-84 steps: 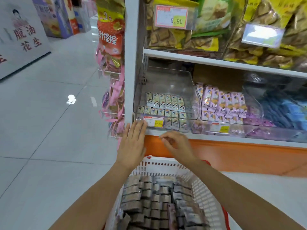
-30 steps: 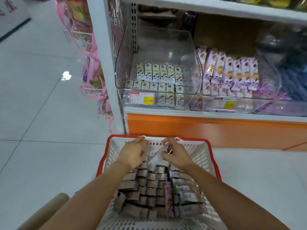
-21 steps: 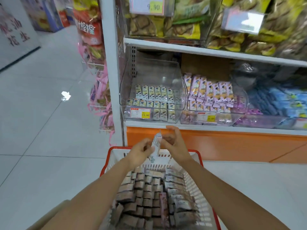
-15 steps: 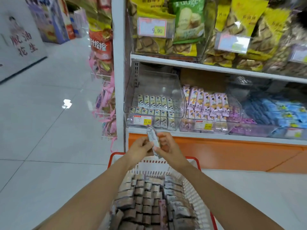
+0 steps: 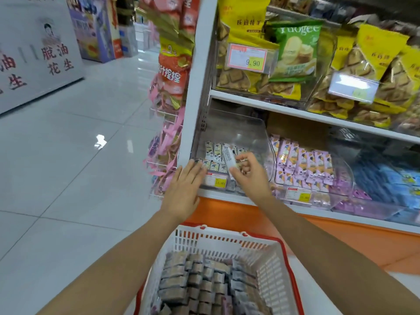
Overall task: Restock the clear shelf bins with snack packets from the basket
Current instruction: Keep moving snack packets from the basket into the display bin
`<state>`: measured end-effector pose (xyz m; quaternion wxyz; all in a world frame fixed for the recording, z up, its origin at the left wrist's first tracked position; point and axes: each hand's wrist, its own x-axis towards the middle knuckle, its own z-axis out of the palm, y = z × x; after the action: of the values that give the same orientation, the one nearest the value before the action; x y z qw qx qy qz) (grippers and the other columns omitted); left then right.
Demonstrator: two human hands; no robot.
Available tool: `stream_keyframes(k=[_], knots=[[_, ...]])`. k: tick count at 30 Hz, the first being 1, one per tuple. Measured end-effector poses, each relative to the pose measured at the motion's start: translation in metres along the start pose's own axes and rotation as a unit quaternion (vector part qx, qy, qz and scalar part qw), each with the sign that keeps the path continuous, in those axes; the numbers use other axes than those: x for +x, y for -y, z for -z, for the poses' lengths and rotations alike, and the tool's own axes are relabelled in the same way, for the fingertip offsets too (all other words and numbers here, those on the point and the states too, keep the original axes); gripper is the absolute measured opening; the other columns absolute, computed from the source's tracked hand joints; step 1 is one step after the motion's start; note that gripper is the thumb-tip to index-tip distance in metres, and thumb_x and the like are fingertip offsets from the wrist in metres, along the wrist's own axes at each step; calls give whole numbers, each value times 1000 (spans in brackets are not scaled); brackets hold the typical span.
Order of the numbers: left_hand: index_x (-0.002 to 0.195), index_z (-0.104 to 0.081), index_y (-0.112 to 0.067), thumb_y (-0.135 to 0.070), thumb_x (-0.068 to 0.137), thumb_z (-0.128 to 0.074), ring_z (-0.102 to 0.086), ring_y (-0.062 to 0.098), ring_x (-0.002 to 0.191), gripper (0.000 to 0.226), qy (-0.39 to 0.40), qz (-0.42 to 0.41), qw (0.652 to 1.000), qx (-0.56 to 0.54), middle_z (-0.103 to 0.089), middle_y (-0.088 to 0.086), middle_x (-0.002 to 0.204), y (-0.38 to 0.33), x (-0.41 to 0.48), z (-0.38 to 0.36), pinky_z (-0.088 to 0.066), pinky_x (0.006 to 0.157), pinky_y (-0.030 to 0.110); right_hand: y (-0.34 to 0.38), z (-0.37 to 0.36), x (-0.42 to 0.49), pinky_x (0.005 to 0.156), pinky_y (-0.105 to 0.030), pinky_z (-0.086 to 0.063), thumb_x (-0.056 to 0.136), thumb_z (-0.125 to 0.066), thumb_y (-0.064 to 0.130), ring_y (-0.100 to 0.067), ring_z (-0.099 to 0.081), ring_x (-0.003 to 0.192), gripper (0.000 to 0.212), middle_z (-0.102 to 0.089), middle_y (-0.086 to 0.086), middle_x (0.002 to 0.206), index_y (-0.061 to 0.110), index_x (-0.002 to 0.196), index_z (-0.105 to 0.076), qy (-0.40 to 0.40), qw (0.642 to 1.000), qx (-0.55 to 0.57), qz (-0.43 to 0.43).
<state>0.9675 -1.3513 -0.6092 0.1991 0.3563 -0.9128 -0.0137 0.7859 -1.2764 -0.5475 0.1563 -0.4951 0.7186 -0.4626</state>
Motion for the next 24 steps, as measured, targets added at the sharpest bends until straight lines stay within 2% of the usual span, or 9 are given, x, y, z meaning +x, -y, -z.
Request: stream_keyframes(k=[3, 6, 9, 12, 15, 18, 20, 22, 24], knots=[[155, 6, -23, -16, 94, -53, 24, 16, 144, 85, 4, -5, 1000, 17, 6, 0, 164, 8, 0, -9, 21, 113, 36, 0, -8, 37, 60, -34, -56, 90, -67, 24, -13, -61, 67, 26, -63, 2, 96, 21, 112, -54, 6, 997, -78, -22], [156, -18, -17, -5, 77, -68, -3, 24, 151, 94, -42, -33, 998, 40, -20, 7, 162, 15, 0, -21, 9, 121, 40, -5, -23, 68, 65, -30, -51, 89, -68, 26, -15, -59, 73, 23, -62, -1, 93, 18, 107, -56, 27, 990, -136, -39], [150, -36, -12, 2, 63, -76, -24, 27, 147, 97, -80, -47, 994, 55, -38, 9, 154, 22, 3, -34, 2, 121, 42, -16, -45, 95, 78, -40, -54, 86, -70, 26, -25, -63, 80, 21, -62, -4, 85, 17, 98, -55, 47, 984, -166, -44], [149, -36, -12, 2, 64, -76, -22, 27, 147, 96, -94, -48, 994, 32, -39, 9, 153, 23, 7, -44, -3, 120, 44, -22, -67, 118, 70, -36, -51, 86, -69, 24, -26, -62, 76, 18, -64, -6, 81, 16, 95, -55, 49, 981, -181, -40], [147, -37, -11, 1, 62, -75, -21, 26, 146, 94, -115, -47, 992, 17, -43, 9, 151, 23, 9, -51, -12, 118, 47, -26, -84, 139, 65, -27, -39, 88, -66, 21, -25, -57, 76, 17, -64, -10, 87, 11, 100, -59, 42, 975, -217, -33], [146, -36, -12, 0, 63, -74, -23, 26, 145, 93, -130, -49, 990, 13, -44, 8, 150, 25, 11, -55, -19, 119, 50, -31, -102, 156, 65, -27, -36, 91, -64, 30, -30, -62, 86, 21, -67, -14, 91, 9, 95, -61, 40, 966, -255, -27], [147, -35, -12, 1, 64, -72, -23, 26, 145, 92, -137, -51, 989, 7, -44, 7, 150, 25, 11, -57, -16, 119, 49, -34, -111, 162, 63, -26, -34, 94, -59, 33, -33, -65, 88, 24, -69, -17, 90, 11, 90, -65, 52, 960, -276, -21], [147, -34, -11, 2, 63, -70, -22, 25, 146, 92, -137, -54, 989, 5, -44, 7, 150, 26, 11, -57, -11, 119, 47, -36, -118, 164, 65, -27, -38, 96, -54, 25, -35, -65, 91, 26, -69, -21, 97, 7, 100, -72, 96, 955, -280, -15], [147, -36, -11, 2, 63, -68, -22, 26, 146, 91, -137, -58, 989, 5, -44, 8, 150, 27, 11, -56, -10, 119, 47, -38, -121, 165, 75, -31, -47, 97, -50, 19, -36, -64, 98, 28, -68, -23, 108, 8, 110, -72, 140, 943, -301, -1]])
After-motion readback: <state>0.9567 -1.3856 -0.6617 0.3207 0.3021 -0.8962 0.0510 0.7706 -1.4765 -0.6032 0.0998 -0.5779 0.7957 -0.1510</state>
